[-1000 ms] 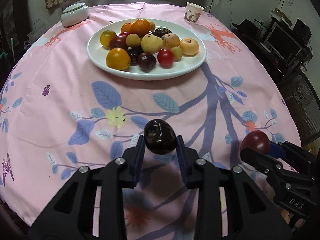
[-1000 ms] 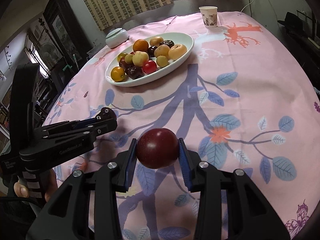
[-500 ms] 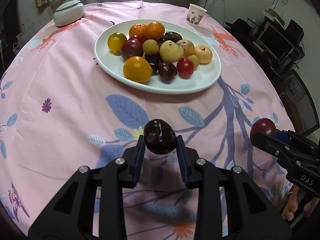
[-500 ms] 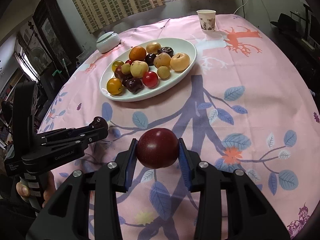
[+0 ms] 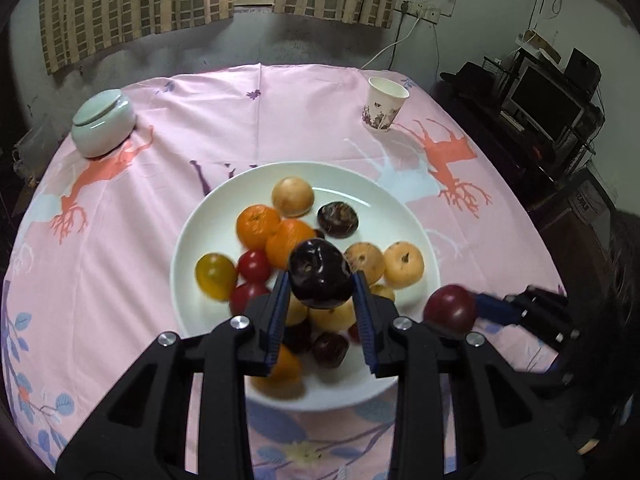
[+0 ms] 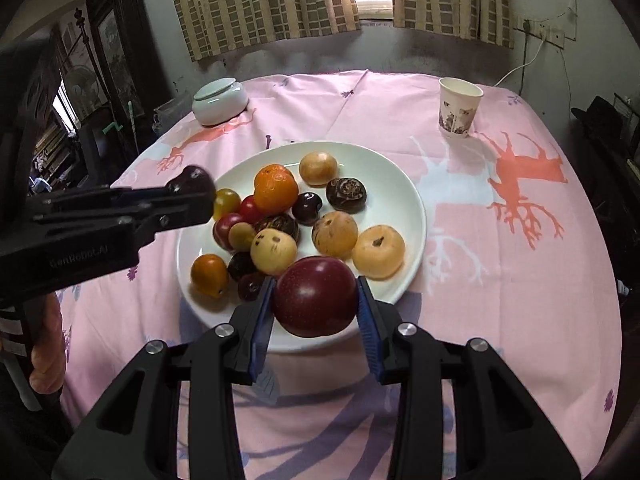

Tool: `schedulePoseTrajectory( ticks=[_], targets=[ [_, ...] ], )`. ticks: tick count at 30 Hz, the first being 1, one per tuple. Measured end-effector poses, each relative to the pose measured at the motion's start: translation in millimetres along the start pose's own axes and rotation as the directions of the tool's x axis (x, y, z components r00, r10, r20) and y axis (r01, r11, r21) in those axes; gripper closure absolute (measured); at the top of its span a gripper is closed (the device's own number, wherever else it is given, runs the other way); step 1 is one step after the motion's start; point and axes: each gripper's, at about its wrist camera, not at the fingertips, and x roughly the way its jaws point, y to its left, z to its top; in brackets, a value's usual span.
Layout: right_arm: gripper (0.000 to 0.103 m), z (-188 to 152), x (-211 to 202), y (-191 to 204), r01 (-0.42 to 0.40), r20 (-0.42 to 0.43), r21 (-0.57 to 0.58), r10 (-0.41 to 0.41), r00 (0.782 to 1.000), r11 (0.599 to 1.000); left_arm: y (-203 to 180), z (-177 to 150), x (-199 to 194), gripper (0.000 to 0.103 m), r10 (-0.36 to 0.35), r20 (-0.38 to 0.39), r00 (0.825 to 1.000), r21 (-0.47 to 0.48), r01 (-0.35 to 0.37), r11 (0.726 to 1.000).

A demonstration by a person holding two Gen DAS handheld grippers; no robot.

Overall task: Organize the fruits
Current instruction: 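Place the cherry on the plate with the left tool while the right tool places the plum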

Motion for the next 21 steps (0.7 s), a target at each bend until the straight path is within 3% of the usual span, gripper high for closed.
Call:
schedulePoseTrajectory(
  ticks=[7,16,18,20,21],
  targets=[
    [0.063,1,21,-13,-0.002,0.006,0.037,0.002,1.000,0.999,-18,26,60,0.071,0.035,-0.079,0.996,0.015,-0.034,0.999],
    [0.061,-2,30,-17,-0.058,-0.014,0.067,0.060,0.998,0.996,-18,28,78,0.068,0.034,-0.107,0.994,0.000,-0.034,0.999],
    [0.034,-3,30,-18,-0.062,-0.009,0.071,0.063,0.998,0.995,-17,29,75,0.060,0.027,-0.105,0.994,-0.014,-0.028,1.000],
    [0.031,-4,26,-16,-0.058,0.013,0.068,0.057,0.998,0.996,-17,31,68,0.050,0.031,-0.089,0.996,-0.018,-0.033,0.999],
    [0.031,-4,26,-15,-0.061,0.011,0.063,0.060,0.998,0.996,-17,33,64,0.037,0.048,-0.074,0.996,-0.016,-0.049,0.999]
  ],
)
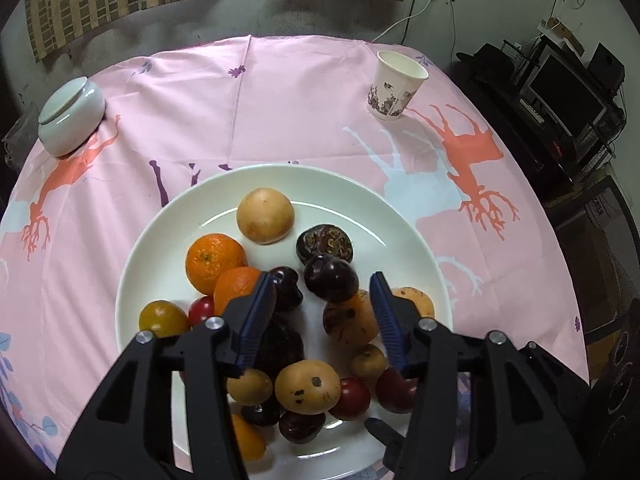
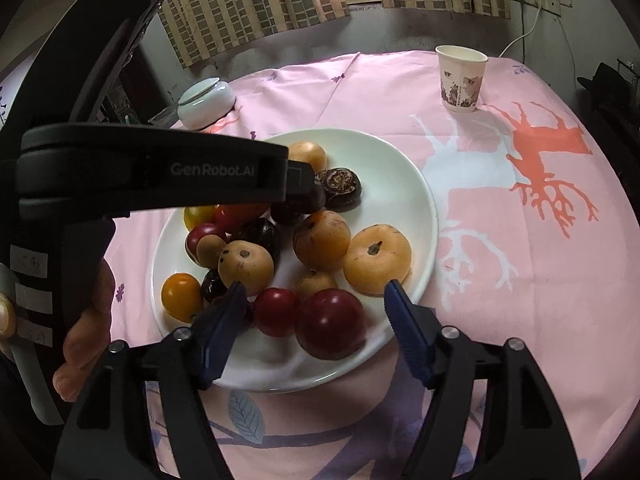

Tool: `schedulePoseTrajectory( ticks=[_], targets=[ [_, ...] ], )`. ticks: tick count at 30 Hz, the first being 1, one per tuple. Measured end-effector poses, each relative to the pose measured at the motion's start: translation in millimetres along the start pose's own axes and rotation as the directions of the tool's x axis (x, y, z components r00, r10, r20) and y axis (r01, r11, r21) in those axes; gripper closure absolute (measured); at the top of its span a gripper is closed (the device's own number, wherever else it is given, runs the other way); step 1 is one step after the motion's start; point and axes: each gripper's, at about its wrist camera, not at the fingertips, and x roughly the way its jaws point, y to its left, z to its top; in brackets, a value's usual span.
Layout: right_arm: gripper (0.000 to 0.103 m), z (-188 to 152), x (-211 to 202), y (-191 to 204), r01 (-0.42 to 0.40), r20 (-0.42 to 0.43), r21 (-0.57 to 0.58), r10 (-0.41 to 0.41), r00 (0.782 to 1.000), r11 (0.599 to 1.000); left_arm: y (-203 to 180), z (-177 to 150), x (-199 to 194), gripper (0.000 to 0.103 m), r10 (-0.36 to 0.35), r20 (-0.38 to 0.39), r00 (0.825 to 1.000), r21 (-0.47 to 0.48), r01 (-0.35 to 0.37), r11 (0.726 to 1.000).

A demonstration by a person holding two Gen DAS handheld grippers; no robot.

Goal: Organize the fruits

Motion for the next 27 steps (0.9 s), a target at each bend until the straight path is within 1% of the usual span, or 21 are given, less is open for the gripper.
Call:
schedulePoseTrajectory(
  ticks=[1,2,3,5,6,7,8,9,11,12,14,16,18,19,21,23,25,27],
  targets=[
    [0.031,0,-1,1,0.001,0.000,-0.002,-0.001,1.000,1.000,1,1,-6,0.030,0.033,0.027,0.999,-0.002,-0.033,0.999],
    [0.031,0,-2,1,0.002,0.005,-0.001,-0.002,1.000,1.000,3,2,-13,0.023,0.049,0.053,0.997,-0.006,-0.049,0.999],
    [0.031,0,-3,1,-0.001,0.005,0.000,0.001,1.000,1.000,6,2,-20,0.022,0.049,0.070,0.996,-0.011,-0.048,0.999],
    [0.031,-1,-5,1,-0.008,-0.006,0.007,0.008,1.000,1.000,11,3,-33,0.020,0.034,0.080,0.996,-0.021,-0.033,0.999],
    [0.031,-1,-8,2,-0.010,-0.011,0.008,0.010,1.000,1.000,14,1,-40,0.015,0.034,0.088,0.995,-0.027,-0.032,0.999],
    [0.031,-1,-11,3,-0.009,-0.011,0.005,0.009,1.000,1.000,16,-2,-50,0.011,0.041,0.108,0.993,-0.035,-0.037,0.999],
    [0.028,-2,-17,5,-0.007,-0.006,-0.002,0.007,1.000,1.000,18,-7,-59,0.006,0.049,0.130,0.990,-0.043,-0.044,0.998],
    [0.017,-3,-24,8,-0.004,0.007,-0.011,0.004,1.000,1.000,19,-13,-68,0.004,0.057,0.151,0.987,-0.051,-0.049,0.997],
    [0.002,-5,-43,14,0.011,0.066,-0.037,-0.009,0.998,0.999,19,-29,-86,0.004,0.072,0.195,0.978,-0.053,-0.063,0.997],
    [0.001,-7,-51,17,0.026,0.094,-0.052,-0.021,0.995,0.998,17,-40,-95,0.004,0.081,0.216,0.973,-0.047,-0.072,0.996],
    [0.001,-10,-62,22,0.050,0.111,-0.071,-0.042,0.993,0.996,12,-59,-110,0.004,0.112,0.246,0.963,-0.044,-0.104,0.994],
    [0.001,-14,-67,22,0.051,0.094,-0.052,-0.046,0.994,0.997,9,-77,-123,0.004,0.127,0.268,0.955,-0.045,-0.120,0.992],
    [0.001,-21,-68,20,0.068,0.073,-0.021,-0.066,0.995,0.997,10,-94,-134,0.002,0.151,0.289,0.945,-0.072,-0.136,0.988],
    [0.001,-26,-68,20,0.101,0.060,-0.018,-0.100,0.993,0.995,10,-102,-138,0.002,0.170,0.291,0.941,-0.090,-0.150,0.985],
    [0.001,-36,-71,22,0.160,0.070,-0.035,-0.157,0.985,0.987,13,-114,-140,0.002,0.207,0.287,0.935,-0.115,-0.181,0.977],
    [0.001,-46,-74,24,0.211,0.073,-0.043,-0.208,0.975,0.977,14,-123,-138,0.002,0.225,0.272,0.936,-0.123,-0.198,0.972],
    [0.001,-52,-75,20,0.220,0.059,-0.032,-0.218,0.974,0.975,15,-130,-134,0.002,0.238,0.242,0.941,-0.119,-0.215,0.969],
    [0.001,-57,-78,19,0.236,0.047,-0.014,-0.235,0.971,0.972,14,-135,-129,0.002,0.236,0.221,0.946,-0.103,-0.218,0.970]
  ],
)
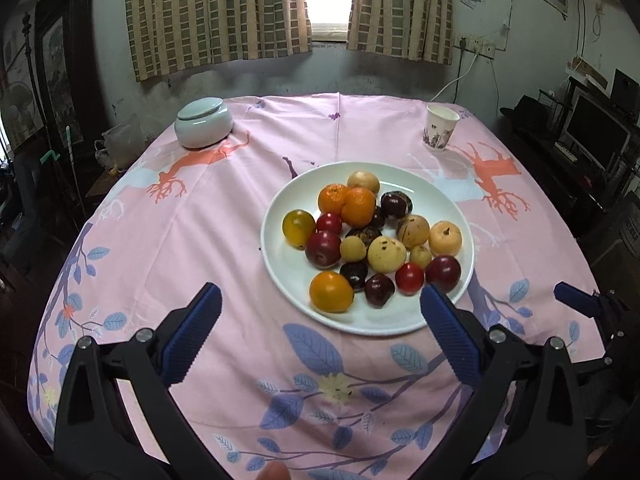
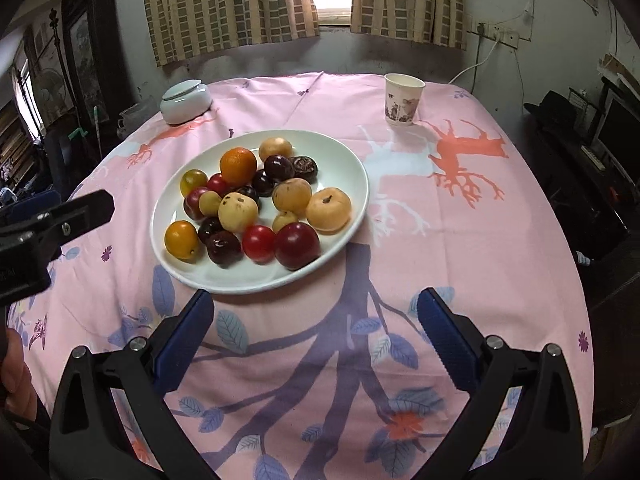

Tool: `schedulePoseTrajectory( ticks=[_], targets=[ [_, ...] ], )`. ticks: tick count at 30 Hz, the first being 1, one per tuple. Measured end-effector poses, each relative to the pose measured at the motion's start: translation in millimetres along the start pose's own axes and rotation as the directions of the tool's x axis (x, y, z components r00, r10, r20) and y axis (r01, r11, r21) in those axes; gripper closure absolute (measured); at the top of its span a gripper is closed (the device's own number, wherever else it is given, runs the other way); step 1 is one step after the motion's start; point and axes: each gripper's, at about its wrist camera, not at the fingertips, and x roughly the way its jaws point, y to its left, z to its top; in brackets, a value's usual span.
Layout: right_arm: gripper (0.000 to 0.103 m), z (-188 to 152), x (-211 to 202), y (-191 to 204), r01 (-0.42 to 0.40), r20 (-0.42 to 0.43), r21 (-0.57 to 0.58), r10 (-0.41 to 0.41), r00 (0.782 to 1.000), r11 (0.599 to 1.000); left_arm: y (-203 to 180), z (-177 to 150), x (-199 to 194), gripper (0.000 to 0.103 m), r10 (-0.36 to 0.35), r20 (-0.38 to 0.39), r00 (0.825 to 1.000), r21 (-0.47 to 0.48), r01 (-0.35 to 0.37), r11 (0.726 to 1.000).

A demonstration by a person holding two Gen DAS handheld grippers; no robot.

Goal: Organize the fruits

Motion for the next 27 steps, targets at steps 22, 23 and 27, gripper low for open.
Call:
schedulePoseTrajectory(
  ticks=[22,23,27],
  targets=[
    [0.001,-16,-16,10,-0.008,0.002,0.014,0.008,1.000,1.000,14,-28,-2,0.002,-0.013,-0.066,0.998,-0.017,0.012,1.000],
    [0.001,-16,-16,10,-0.004,0.004,0.014,0.003,1.000,1.000,15,-28,-2,0.002,-0.014,-0.066,0.998,-0.017,0.013,1.000],
    [0.001,-15,-17,11,-0.011,0.001,0.015,0.011,1.000,1.000,15,-28,-4,0.002,-0.015,-0.062,0.998,-0.017,0.014,1.000]
  ],
)
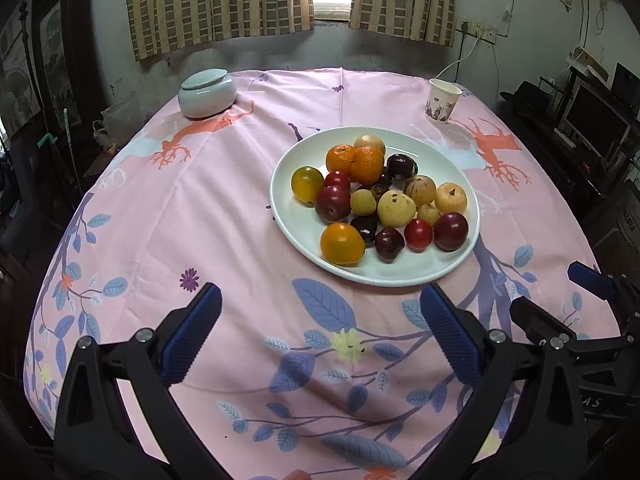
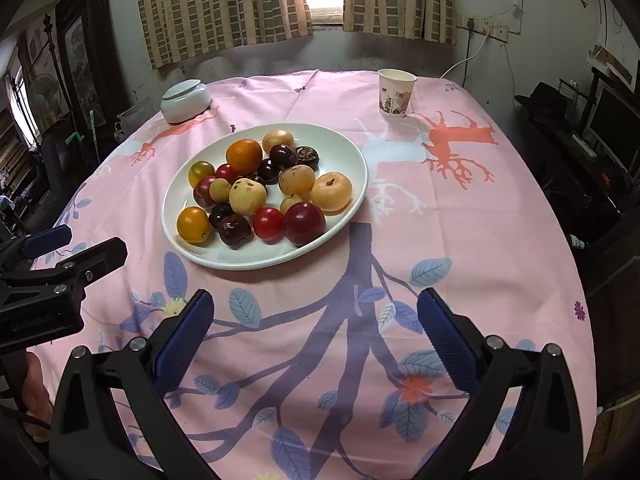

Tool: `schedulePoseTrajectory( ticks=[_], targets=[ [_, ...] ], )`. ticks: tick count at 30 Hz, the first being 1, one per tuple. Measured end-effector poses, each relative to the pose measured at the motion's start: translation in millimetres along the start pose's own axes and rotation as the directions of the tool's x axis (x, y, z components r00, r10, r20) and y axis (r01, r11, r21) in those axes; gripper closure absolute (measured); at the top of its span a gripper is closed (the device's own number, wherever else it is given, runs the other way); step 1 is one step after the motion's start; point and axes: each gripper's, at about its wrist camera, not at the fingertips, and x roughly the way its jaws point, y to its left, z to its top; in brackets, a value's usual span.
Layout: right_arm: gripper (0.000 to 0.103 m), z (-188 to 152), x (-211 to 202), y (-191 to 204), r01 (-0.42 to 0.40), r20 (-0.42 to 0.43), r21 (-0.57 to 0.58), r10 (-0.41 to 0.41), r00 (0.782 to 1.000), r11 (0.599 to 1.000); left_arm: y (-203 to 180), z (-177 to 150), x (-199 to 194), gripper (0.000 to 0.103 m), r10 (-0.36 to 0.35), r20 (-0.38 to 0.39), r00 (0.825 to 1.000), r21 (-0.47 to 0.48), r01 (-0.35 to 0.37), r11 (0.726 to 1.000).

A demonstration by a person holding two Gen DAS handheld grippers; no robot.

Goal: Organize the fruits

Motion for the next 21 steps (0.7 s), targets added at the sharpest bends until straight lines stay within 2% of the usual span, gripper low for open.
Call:
schedulePoseTrajectory(
  ticks=[13,21],
  targets=[
    [0.001,-0.3,4.3,3.6,0.002,-0.019,-0.004,-0.002,1.000,1.000,-1.3,0.0,-2.7,0.002,0.006,0.015,1.000,0.018,-0.006,1.000],
    [0.001,-0.1,4.7,3.0,0.008,-0.017,-0.001,-0.008,1.000,1.000,0.8,0.5,0.7,0.002,0.011,-0.002,1.000,0.010,-0.011,1.000]
  ],
)
